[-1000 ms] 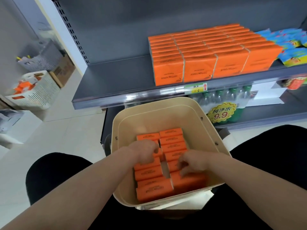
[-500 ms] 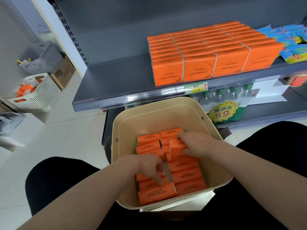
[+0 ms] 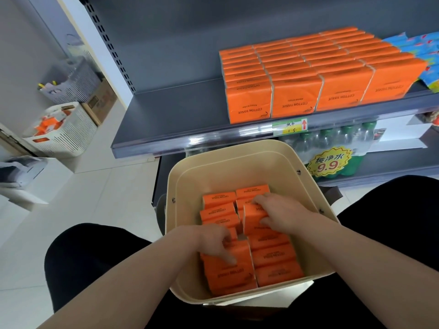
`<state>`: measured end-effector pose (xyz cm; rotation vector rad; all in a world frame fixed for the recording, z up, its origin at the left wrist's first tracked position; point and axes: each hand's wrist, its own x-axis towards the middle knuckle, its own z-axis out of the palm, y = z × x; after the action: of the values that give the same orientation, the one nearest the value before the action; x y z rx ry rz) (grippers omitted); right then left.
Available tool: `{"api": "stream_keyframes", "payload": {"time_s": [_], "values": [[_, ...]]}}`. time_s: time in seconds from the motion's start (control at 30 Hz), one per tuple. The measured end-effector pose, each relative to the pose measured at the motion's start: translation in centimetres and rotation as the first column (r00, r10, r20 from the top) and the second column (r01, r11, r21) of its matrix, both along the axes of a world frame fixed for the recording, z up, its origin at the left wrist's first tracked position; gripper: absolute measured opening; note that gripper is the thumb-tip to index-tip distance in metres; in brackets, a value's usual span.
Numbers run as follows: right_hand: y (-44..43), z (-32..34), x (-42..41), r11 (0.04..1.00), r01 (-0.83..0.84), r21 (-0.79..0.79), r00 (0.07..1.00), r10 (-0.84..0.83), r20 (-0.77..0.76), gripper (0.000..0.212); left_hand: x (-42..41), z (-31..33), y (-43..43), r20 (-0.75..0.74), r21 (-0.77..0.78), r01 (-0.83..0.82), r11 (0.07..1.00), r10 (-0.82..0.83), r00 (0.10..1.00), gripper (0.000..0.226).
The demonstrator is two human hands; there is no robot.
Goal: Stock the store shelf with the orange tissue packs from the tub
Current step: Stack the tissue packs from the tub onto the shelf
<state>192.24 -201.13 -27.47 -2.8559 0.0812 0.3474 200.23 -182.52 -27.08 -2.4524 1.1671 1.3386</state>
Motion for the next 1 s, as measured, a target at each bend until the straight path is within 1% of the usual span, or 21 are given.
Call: {"api": "stream_keyframes", "payload": {"time_s": [0.03, 0.1, 0.2, 0.3, 0.37, 0.43, 0.57, 0.7, 0.87, 0.93, 1.0], "values": [[0.0, 0.2, -0.1, 1.000, 0.006, 0.005, 1.000, -0.006, 0.013, 0.054, -0.1, -0.3, 0.2, 0.027, 0.017, 0.038, 0.999, -0.038, 0.999, 0.065], [-0.2, 0.6, -0.2, 1.000, 0.024, 0.008, 0.999, -0.025, 0.046, 0.051, -0.5, -0.9, 0.5, 0.111, 0.018, 0.111, 0.994, -0.112, 0.988, 0.061], [-0.2, 1.7, -0.5, 0.998, 0.069, -0.008, 0.991, -0.068, 0.112, 0.047, -0.4, -0.4, 0.7, 0.222, -0.024, 0.140, 0.990, -0.131, 0.966, 0.048], [-0.4, 3.4, -0.7, 0.992, 0.110, -0.055, 0.977, -0.098, 0.189, 0.045, 0.9, 2.1, 1.1, 0.316, -0.122, 0.093, 0.988, -0.051, 0.948, 0.033], [-0.5, 5.2, -0.6, 0.988, 0.136, -0.073, 0.963, -0.114, 0.246, 0.046, 2.3, 4.6, 1.2, 0.385, -0.205, 0.069, 0.976, 0.016, 0.923, 0.034], [-0.6, 7.3, -0.2, 0.987, 0.144, -0.071, 0.944, -0.116, 0.309, 0.048, 3.6, 7.5, 1.3, 0.446, -0.279, 0.058, 0.958, 0.076, 0.892, 0.040], [-1.1, 12.3, 1.3, 0.980, 0.186, -0.068, 0.886, -0.138, 0.444, 0.050, 6.1, 13.0, 1.5, 0.482, -0.454, -0.047, 0.890, 0.290, 0.827, 0.047], [-2.2, 16.6, 4.3, 0.964, 0.229, -0.135, 0.829, -0.121, 0.546, 0.052, 8.6, 17.5, 0.8, 0.506, -0.577, -0.082, 0.812, 0.435, 0.745, 0.042], [-4.2, 20.5, 9.1, 0.943, 0.283, -0.177, 0.762, -0.109, 0.639, 0.051, 13.0, 20.2, -1.2, 0.529, -0.664, -0.088, 0.743, 0.550, 0.646, 0.036], [-5.1, 21.5, 11.3, 0.931, 0.308, -0.197, 0.743, -0.107, 0.661, 0.049, 15.1, 20.4, -2.1, 0.548, -0.668, -0.097, 0.738, 0.576, 0.607, 0.037], [-6.2, 22.0, 13.5, 0.926, 0.316, -0.205, 0.744, -0.108, 0.659, 0.047, 17.1, 20.2, -3.0, 0.563, -0.653, -0.117, 0.748, 0.583, 0.585, 0.037]]}}
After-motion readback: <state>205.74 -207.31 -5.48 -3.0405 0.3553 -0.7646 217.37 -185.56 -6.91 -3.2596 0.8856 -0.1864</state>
